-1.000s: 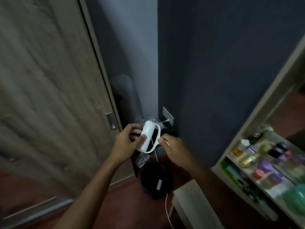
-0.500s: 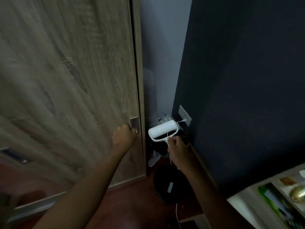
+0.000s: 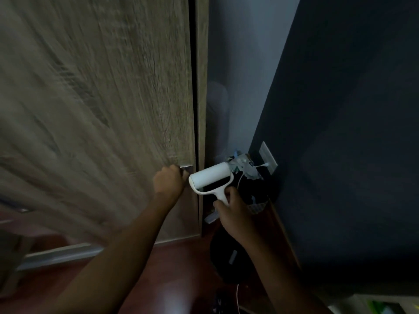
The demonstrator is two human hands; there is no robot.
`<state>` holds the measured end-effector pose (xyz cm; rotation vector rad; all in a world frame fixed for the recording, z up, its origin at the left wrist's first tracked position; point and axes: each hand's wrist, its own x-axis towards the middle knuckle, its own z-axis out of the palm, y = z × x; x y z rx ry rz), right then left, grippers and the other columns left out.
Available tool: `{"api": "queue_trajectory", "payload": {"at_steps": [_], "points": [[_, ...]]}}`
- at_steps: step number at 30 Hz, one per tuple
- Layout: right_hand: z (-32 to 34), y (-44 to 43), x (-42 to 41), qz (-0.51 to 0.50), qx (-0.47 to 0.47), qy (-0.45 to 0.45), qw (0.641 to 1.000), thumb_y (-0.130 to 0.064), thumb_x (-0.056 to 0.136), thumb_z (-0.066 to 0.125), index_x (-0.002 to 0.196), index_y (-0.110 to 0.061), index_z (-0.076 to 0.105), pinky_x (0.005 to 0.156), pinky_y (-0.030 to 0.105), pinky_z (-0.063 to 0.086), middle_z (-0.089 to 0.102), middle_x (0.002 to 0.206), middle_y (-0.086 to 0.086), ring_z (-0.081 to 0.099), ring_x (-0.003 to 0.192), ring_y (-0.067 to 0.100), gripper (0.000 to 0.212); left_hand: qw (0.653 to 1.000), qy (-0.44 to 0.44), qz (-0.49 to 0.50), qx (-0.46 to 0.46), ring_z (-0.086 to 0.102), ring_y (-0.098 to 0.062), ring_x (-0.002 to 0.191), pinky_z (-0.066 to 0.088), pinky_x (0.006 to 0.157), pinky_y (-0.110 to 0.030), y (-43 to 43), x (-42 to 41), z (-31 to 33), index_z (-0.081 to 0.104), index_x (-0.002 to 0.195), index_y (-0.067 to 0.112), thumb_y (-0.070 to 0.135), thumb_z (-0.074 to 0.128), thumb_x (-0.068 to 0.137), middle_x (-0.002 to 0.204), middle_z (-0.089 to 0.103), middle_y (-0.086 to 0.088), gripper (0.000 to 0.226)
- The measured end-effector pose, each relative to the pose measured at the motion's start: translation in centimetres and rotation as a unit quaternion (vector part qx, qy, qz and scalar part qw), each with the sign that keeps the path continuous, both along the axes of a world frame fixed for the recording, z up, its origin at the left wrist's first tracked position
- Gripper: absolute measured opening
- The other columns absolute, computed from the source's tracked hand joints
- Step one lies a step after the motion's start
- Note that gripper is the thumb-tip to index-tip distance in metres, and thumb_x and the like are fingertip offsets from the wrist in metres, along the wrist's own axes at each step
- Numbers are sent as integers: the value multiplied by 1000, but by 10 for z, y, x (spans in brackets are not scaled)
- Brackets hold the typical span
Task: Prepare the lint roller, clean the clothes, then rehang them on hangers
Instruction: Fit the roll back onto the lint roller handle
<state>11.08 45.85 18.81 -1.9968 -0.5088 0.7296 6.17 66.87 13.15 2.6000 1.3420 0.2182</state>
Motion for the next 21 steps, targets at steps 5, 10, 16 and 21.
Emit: {"api": "queue_trajectory", "payload": {"at_steps": [5, 10, 16, 21], "points": [[-2, 21, 5, 28, 8, -2, 1000, -23, 91, 60, 112, -17, 54, 67, 31, 42, 62, 91, -1, 60, 80, 16, 23, 999, 9, 29, 11, 69, -37, 86, 48, 67, -34, 4, -15, 3, 75, 92, 13, 40, 55, 92, 92, 72, -15, 34], [1, 42, -8, 71, 38, -22, 997, -27, 93, 63, 115, -16, 56, 67, 26, 44, 62, 91, -8, 60, 81, 7, 25, 996, -1, 91, 7, 69, -37, 83, 52, 68, -37, 24, -46, 5, 73, 90, 11, 46, 56, 89, 91, 71, -15, 39], [13, 75, -32, 111, 80, -38, 990, -26, 95, 62, 112, -15, 56, 66, 26, 47, 66, 93, -2, 62, 79, 9, 22, 989, 18, 147, -4, 69, -37, 89, 51, 72, -37, 64, -102, 9, 72, 97, 13, 49, 58, 89, 98, 71, -15, 40], [24, 119, -65, 110, 109, -53, 986, -23, 95, 64, 108, -14, 55, 58, 14, 45, 64, 85, -6, 60, 71, 3, 19, 975, -90, 186, 82, 60, -36, 90, 47, 67, -36, 92, -170, 64, 67, 87, 10, 48, 61, 83, 97, 64, -15, 38]]}}
